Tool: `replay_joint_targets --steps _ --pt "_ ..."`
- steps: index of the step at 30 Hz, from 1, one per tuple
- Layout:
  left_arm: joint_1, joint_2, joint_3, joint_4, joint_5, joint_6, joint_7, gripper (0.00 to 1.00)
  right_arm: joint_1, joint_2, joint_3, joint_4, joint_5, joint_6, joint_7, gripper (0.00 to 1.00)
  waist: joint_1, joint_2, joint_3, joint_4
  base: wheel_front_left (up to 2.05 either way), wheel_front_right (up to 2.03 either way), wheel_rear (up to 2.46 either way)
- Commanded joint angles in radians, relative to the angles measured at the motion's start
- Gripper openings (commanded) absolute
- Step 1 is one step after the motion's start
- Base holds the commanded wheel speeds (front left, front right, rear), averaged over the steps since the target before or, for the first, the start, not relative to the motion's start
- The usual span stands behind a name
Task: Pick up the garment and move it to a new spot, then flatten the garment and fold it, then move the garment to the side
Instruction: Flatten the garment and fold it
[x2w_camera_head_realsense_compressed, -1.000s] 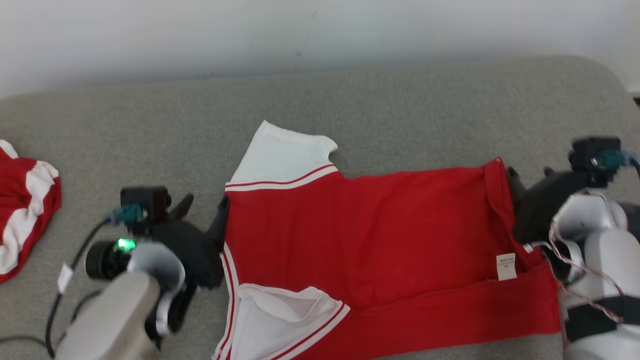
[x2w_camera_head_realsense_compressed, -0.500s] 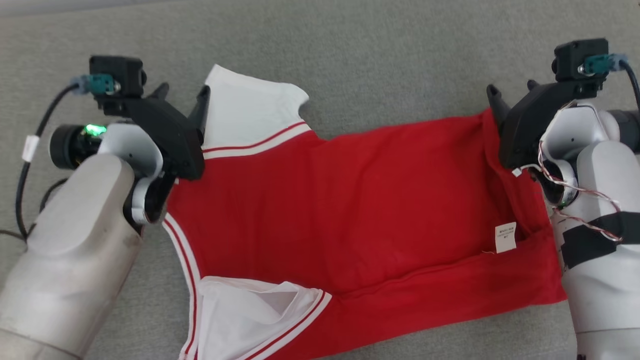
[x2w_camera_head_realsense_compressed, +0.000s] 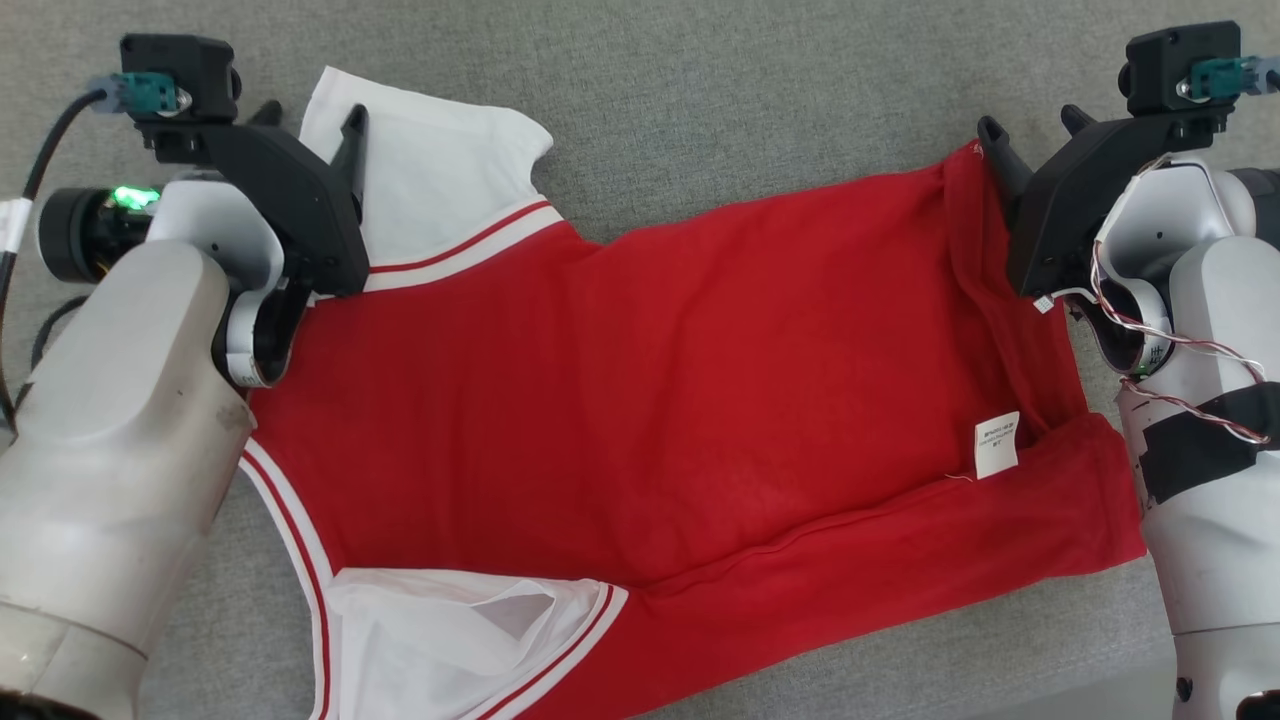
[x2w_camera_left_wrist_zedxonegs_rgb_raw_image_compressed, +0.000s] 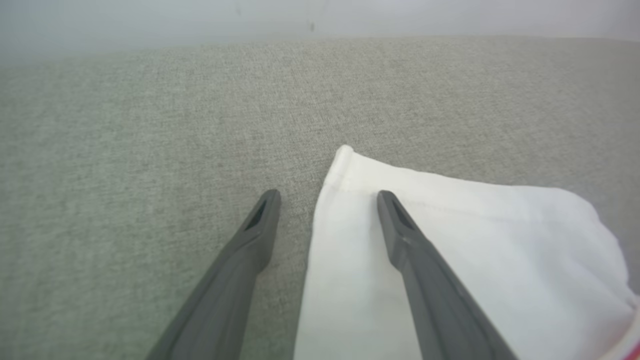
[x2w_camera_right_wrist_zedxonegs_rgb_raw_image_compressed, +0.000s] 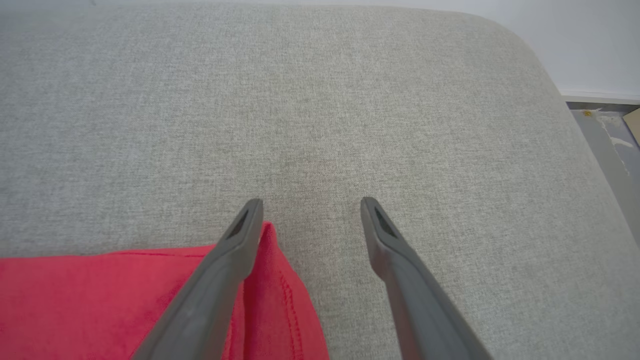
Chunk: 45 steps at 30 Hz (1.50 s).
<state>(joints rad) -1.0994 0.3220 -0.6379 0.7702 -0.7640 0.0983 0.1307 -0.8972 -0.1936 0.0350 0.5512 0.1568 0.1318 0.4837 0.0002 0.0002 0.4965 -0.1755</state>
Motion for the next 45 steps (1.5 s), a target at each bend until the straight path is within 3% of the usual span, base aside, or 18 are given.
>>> replay_joint_targets --steps 1,2,3,4,8,19,23,30,44,45 --pt "-0.014 0.000 -0.004 0.019 0.007 0.002 -0.006 1.00 -0.008 -0.009 0.010 0.003 0.010 -0.003 -0.004 1.00 -0.0002 -0.0002 0.010 -0.006 0.00 0.00 0.00" --pt "-0.016 -0.005 -0.005 0.026 0.003 0.000 -0.002 1.00 -0.009 -0.014 0.015 0.004 0.013 -0.003 -0.004 1.00 -0.0002 -0.0002 0.012 -0.005 0.00 0.00 0.00" --pt "-0.017 -0.010 -0.007 0.035 0.001 -0.002 0.002 0.47 -0.011 -0.017 0.018 0.004 0.020 -0.003 -0.003 1.00 -0.0002 -0.0002 0.014 -0.004 0.00 0.00 0.00" --pt "-0.020 -0.014 -0.011 0.041 0.001 -0.005 0.004 0.00 -0.014 -0.020 0.028 0.003 0.030 -0.003 0.003 1.00 -0.0002 -0.0002 0.016 -0.002 0.00 0.00 0.00" --pt "-0.019 -0.028 -0.015 0.057 -0.007 -0.008 0.011 0.00 -0.013 -0.041 0.050 -0.005 0.061 -0.003 0.006 1.00 -0.0002 -0.0002 0.019 0.006 0.00 0.00 0.00" --pt "-0.013 -0.103 -0.045 0.081 0.009 -0.006 -0.056 0.00 0.098 -0.220 0.104 -0.173 0.210 -0.003 0.046 1.00 -0.0002 -0.0002 0.002 0.051 0.00 0.00 0.00" --pt "-0.022 -0.115 -0.047 0.093 0.003 -0.010 -0.066 0.00 0.130 -0.246 0.126 -0.215 0.245 -0.003 0.078 1.00 -0.0002 -0.0002 0.002 0.054 0.00 0.00 0.00" --pt "-0.030 -0.120 -0.054 0.114 0.001 -0.020 -0.075 0.00 0.150 -0.226 0.153 -0.214 0.264 -0.003 0.083 1.00 -0.0002 -0.0002 0.004 0.056 0.00 0.00 0.00" --pt "-0.046 -0.130 -0.063 0.141 -0.003 -0.033 -0.092 0.00 0.068 -0.206 0.237 -0.065 0.260 -0.003 0.049 1.00 -0.0002 -0.0002 0.026 0.084 0.00 0.00 0.00" --pt "-0.047 -0.132 -0.064 0.143 -0.004 -0.035 -0.094 0.00 0.064 -0.208 0.247 -0.055 0.259 -0.003 0.052 0.89 -0.0002 -0.0002 0.028 0.086 0.00 0.00 0.00"
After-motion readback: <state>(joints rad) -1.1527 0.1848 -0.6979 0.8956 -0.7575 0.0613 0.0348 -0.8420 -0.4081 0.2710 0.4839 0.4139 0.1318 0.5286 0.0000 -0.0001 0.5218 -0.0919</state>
